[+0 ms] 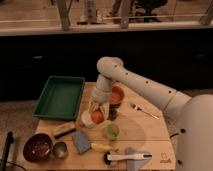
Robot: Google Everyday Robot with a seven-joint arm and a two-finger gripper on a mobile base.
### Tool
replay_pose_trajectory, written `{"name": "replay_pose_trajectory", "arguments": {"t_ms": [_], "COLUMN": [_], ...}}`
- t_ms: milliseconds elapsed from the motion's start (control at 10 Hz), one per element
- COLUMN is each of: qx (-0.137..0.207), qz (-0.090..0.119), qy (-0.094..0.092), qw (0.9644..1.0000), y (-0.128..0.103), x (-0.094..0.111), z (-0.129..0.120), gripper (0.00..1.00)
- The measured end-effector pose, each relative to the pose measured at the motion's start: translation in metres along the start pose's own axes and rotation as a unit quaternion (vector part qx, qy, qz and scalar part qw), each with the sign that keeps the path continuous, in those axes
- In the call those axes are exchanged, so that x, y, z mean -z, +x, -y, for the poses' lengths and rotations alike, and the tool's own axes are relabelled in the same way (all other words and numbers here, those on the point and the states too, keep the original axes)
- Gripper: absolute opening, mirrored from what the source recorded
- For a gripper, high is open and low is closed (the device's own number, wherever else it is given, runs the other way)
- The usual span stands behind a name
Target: Place apple in paper cup
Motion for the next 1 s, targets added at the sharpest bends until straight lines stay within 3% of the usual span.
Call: {"name": "replay_pose_trajectory", "arguments": {"t_ms": [1000], "qx": [0.027], "qz": [-0.007], "qy": [-0.010], "qw": [0.9995], "y": [0.004], "x": [0.000], "z": [0.031], "gripper": [0.00]}}
